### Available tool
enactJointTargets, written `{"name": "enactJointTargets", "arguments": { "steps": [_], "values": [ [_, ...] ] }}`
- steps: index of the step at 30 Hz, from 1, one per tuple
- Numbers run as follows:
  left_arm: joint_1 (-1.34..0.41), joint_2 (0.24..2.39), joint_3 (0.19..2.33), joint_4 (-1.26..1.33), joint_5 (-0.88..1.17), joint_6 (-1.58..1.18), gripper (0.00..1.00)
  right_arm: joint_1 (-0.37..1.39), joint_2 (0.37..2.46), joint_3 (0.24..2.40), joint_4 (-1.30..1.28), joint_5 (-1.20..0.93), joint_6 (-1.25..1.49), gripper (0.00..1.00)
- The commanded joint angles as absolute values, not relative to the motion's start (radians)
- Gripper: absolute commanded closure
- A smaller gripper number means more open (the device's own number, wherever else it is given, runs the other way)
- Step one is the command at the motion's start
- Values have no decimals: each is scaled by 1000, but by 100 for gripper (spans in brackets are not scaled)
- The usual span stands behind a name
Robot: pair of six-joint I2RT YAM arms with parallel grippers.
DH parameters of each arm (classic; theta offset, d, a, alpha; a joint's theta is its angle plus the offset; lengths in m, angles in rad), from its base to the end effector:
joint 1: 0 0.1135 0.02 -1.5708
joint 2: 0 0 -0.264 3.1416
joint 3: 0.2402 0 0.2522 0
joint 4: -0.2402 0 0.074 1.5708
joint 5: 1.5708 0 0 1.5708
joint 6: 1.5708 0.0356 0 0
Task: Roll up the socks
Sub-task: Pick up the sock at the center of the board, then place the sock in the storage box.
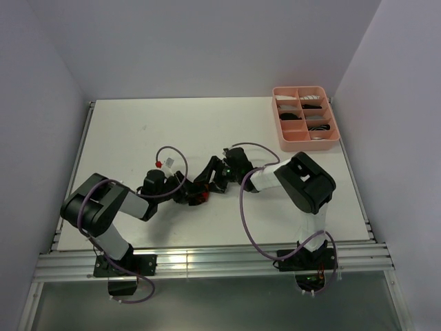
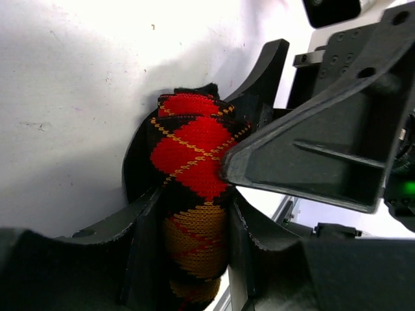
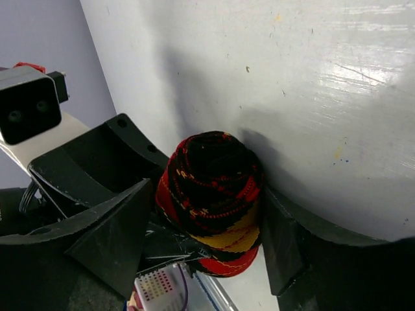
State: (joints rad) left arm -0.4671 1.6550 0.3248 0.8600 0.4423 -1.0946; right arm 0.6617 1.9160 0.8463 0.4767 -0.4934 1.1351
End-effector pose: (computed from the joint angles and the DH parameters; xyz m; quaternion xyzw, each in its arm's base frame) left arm 0.2195 -0.1278 0.1049 -0.1475 0.8264 -0.4919 0.2308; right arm 0.2792 0.2388 0.1170 0.0893 0.8591 0.4906 0.1150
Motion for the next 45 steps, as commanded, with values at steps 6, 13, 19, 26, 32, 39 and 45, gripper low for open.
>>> {"name": "enactJointTargets", "arguments": {
  "steps": [6, 13, 19, 26, 32, 39, 45],
  "values": [
    [-472, 1713, 313, 905, 483, -1098, 96, 695, 1985, 838, 393, -620, 1082, 77],
    [-472, 1640, 360, 745, 445, -1020, 65, 681, 1882, 876, 286, -556, 968, 100],
    [-472, 1523, 414, 526, 358, -936, 51, 634, 1789, 891, 164, -479, 891, 100],
    [-472, 1385, 514, 261, 252, -845, 38, 546, 1655, 902, 43, -402, 831, 100],
    [-472, 1237, 627, 20, 97, -766, 31, 453, 1546, 956, -119, -325, 766, 100],
    [-471, 1108, 771, -233, -90, -697, 24, 295, 1480, 1124, -376, -147, 687, 100],
    [-471, 1023, 874, -408, -238, -652, 18, 103, 1500, 1326, -517, 33, 680, 100]
  ]
}}
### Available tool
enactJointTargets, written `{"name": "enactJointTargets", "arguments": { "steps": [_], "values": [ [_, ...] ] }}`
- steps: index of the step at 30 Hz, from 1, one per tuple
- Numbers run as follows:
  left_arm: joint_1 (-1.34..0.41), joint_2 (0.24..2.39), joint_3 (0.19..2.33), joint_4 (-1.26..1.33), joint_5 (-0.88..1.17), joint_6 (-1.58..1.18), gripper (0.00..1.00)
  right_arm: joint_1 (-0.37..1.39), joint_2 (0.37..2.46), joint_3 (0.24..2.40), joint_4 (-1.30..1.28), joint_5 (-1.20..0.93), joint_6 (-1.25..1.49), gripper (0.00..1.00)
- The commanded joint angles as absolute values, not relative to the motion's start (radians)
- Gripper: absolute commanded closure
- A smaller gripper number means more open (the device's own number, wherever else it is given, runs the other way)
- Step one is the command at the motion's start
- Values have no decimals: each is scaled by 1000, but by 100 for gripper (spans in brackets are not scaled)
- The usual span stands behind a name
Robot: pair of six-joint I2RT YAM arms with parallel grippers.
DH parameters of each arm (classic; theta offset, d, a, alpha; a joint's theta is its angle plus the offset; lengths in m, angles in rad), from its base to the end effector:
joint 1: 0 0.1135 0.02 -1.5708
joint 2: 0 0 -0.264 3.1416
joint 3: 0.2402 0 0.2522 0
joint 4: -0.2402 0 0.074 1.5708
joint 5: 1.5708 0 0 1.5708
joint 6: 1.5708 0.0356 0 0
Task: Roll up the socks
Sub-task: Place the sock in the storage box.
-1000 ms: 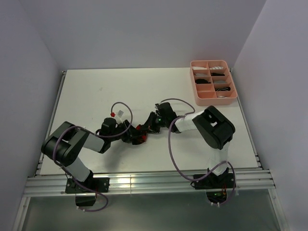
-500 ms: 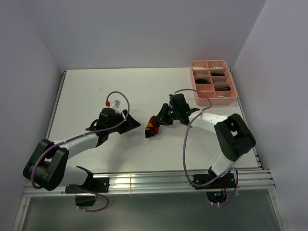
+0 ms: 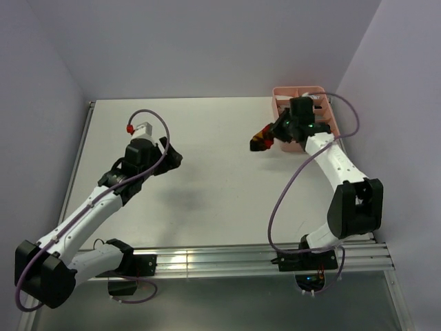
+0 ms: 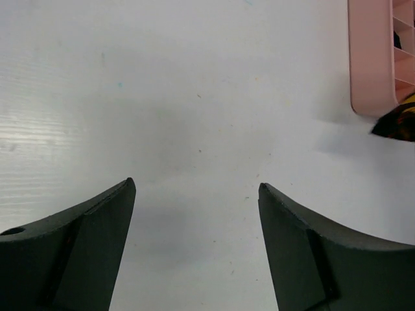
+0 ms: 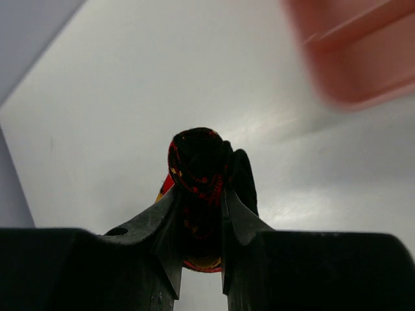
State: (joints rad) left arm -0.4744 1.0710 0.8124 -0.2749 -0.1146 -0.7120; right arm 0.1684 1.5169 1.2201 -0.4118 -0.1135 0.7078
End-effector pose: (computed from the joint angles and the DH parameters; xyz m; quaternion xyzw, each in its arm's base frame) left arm 0.2152 -0.1059 0.2849 -0.1309 0.8576 -0.2354 0.4381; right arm 0.3351 0.0611 0.2917 0.2188 0.8806 0.2236 0.3559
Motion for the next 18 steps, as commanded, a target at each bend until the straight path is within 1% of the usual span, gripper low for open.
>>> {"name": "enactJointTargets", "arguments": {
  "steps": [1, 5, 9, 18],
  "values": [
    [-471, 1014, 890, -420, -247, -646, 18, 83, 1520, 1348, -540, 53, 680, 100],
    [-471, 980, 899, -471, -285, -634, 18, -30, 1577, 1448, -563, 136, 678, 100],
    [-471, 960, 896, -503, -301, -632, 18, -71, 1635, 1522, -560, 240, 673, 100],
    [-469, 963, 894, -540, -331, -638, 19, -91, 1775, 1531, -451, 250, 693, 100]
  ]
}}
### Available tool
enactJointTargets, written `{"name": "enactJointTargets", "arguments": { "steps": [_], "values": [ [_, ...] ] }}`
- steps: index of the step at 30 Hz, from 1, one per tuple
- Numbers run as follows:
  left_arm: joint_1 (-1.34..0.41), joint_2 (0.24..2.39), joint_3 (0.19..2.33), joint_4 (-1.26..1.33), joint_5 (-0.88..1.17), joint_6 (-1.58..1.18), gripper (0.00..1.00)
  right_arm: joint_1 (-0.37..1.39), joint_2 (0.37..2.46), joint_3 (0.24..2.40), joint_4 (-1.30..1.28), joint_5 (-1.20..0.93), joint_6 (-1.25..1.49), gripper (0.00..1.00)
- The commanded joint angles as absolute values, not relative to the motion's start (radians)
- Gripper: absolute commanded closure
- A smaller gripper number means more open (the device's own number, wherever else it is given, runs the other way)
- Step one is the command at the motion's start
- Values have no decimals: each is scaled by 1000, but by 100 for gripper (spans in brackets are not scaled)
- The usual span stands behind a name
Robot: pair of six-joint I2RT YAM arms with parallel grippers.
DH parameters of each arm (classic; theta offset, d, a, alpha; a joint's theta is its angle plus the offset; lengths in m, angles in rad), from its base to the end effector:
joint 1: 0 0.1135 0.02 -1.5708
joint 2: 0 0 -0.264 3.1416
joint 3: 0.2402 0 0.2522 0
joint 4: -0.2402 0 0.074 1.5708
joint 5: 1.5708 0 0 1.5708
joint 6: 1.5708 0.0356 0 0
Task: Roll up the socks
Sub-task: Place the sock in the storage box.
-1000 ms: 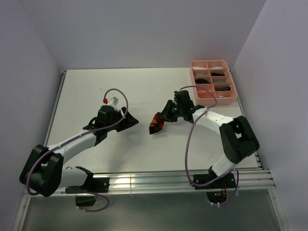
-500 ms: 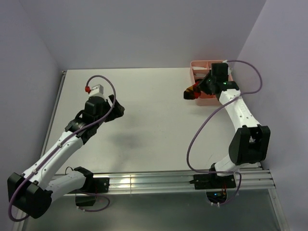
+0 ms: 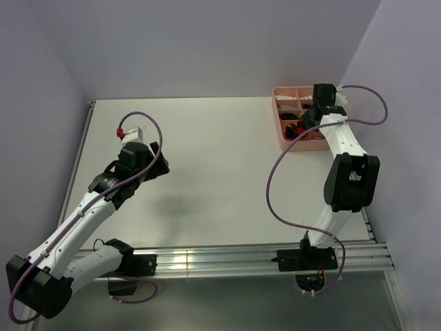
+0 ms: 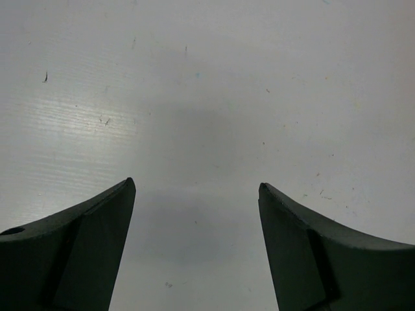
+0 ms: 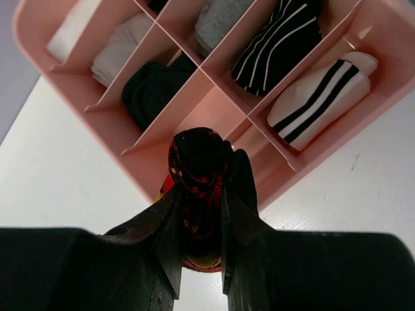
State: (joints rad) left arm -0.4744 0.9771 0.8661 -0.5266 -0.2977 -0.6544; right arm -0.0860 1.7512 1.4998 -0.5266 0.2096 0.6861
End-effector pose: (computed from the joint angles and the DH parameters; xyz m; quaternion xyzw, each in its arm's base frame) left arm 0.1909 -0.0863 0.3005 -0.1458 0.8737 -0.1261 0.4467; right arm 0.3950 -0.0415 0.2940 0.3829 0.8347 0.0213 0.3953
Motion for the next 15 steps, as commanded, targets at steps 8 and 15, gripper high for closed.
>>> {"name": "enactJointTargets", "arguments": {
  "steps": [8, 15],
  "values": [
    [-471, 977, 887, -538, -344, -630, 18, -91, 1818, 1427, -322, 170, 759, 100],
    [-471, 988, 885, -534, -347, -627, 18, -92, 1852, 1362, -282, 120, 857, 100]
  ]
}}
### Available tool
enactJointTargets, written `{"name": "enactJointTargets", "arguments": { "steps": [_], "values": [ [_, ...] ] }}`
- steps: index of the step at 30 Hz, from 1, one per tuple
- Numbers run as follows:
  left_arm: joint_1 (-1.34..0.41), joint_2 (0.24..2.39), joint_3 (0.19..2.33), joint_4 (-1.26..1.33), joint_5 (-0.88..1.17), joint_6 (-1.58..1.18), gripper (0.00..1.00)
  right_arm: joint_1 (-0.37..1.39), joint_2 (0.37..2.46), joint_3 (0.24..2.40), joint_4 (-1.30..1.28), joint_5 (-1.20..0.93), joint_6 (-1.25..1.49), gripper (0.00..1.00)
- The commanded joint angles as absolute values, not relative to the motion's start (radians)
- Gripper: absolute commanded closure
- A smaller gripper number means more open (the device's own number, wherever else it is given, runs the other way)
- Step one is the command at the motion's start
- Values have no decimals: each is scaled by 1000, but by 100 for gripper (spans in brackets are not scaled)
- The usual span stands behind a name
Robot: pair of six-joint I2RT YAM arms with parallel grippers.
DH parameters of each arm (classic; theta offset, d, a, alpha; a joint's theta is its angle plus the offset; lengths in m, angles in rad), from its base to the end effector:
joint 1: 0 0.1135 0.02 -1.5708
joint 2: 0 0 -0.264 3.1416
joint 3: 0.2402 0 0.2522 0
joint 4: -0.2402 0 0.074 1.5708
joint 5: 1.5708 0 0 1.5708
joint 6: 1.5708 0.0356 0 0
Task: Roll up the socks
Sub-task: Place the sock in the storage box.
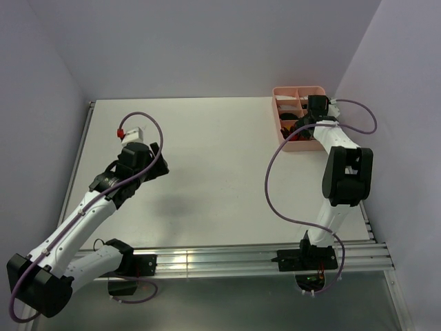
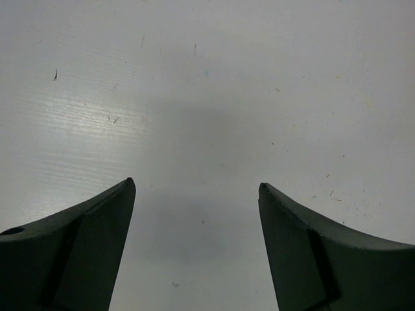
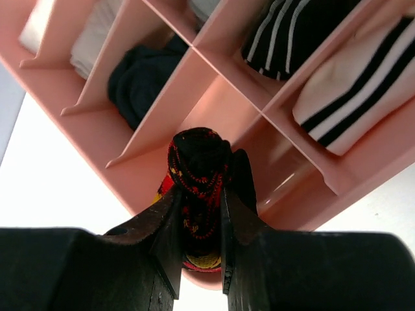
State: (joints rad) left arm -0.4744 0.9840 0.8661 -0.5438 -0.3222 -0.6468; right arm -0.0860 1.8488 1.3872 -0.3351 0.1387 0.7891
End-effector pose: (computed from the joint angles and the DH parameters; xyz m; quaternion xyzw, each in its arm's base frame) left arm 0.1912 -0.0855 0.2979 -0.1465 0.8775 -0.1084 0.4437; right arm 0.4129 -0.0405 0.2339 0.4151 0.8257 0.0694 0.3756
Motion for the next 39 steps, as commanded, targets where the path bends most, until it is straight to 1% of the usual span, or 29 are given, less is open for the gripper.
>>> {"name": "enactJointTargets", "arguments": {
  "steps": [1, 9, 13, 18, 25, 39],
  "values": [
    [-469, 988, 885, -537, -347, -627, 18, -92, 1853, 1355, -281, 118, 883, 100],
    [-471, 985, 871, -532, -344, -635, 18, -107, 1868, 1305, -353, 169, 1054, 100],
    [-471, 985, 876, -535, -342, -640, 18, -112, 1859, 1316, -431, 251, 1126, 100],
    [-471, 989, 877, -528, -336, -644, 18, -117, 1807, 1290, -437, 281, 1144, 100],
    [-469, 1002, 879, -505, -324, -652, 19, -129, 1760, 1256, -416, 258, 1102, 100],
    [-469, 1038, 907, -499, -328, -637, 18, -138, 1960, 1426, -561, 222, 1055, 100]
  ]
}}
